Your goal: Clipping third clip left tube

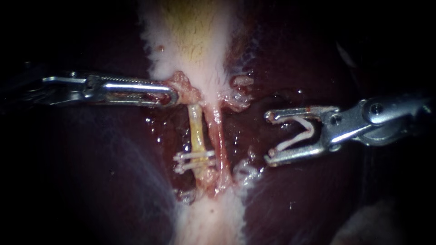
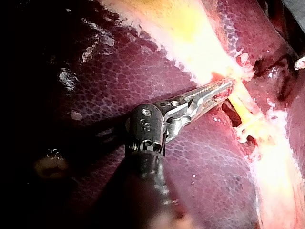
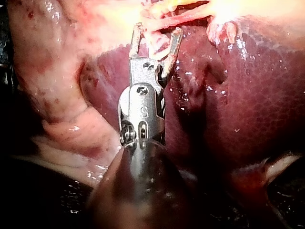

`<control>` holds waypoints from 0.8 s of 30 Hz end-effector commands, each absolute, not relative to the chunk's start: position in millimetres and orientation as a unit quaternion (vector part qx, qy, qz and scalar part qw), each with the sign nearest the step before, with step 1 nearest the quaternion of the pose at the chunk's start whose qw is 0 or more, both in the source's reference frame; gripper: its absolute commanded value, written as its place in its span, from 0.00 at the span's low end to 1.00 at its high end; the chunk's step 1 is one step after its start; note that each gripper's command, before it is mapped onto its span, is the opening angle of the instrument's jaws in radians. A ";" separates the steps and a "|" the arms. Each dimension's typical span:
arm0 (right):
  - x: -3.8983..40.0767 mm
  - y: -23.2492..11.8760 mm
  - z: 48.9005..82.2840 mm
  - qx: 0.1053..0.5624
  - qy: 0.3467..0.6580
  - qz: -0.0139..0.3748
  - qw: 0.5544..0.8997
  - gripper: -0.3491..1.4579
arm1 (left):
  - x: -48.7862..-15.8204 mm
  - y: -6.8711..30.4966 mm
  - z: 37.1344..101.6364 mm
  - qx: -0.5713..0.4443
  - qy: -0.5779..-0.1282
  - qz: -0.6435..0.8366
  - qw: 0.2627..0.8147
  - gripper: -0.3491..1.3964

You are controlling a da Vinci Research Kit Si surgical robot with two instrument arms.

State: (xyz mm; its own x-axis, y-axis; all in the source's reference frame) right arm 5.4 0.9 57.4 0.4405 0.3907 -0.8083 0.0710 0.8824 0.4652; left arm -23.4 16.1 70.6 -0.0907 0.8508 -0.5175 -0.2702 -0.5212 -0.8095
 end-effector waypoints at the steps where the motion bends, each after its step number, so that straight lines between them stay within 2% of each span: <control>1: 5.4 0.9 57.4 0.222 0.520 0.098 0.819 0.47 | -23.1 16.2 70.4 -0.537 -0.272 0.687 0.407 0.00; 12: 5.7 0.8 57.5 0.221 0.520 0.098 0.819 0.47 | -16.6 17.7 62.5 -0.544 -0.268 0.675 0.420 0.00; 18: 7.8 0.6 57.8 0.217 0.518 0.102 0.821 0.47 | -17.3 17.5 60.9 -0.548 -0.263 0.674 0.420 0.00; 24: 12.2 -0.1 59.1 0.211 0.515 0.110 0.823 0.47 | -18.3 17.4 61.3 -0.548 -0.261 0.674 0.421 0.00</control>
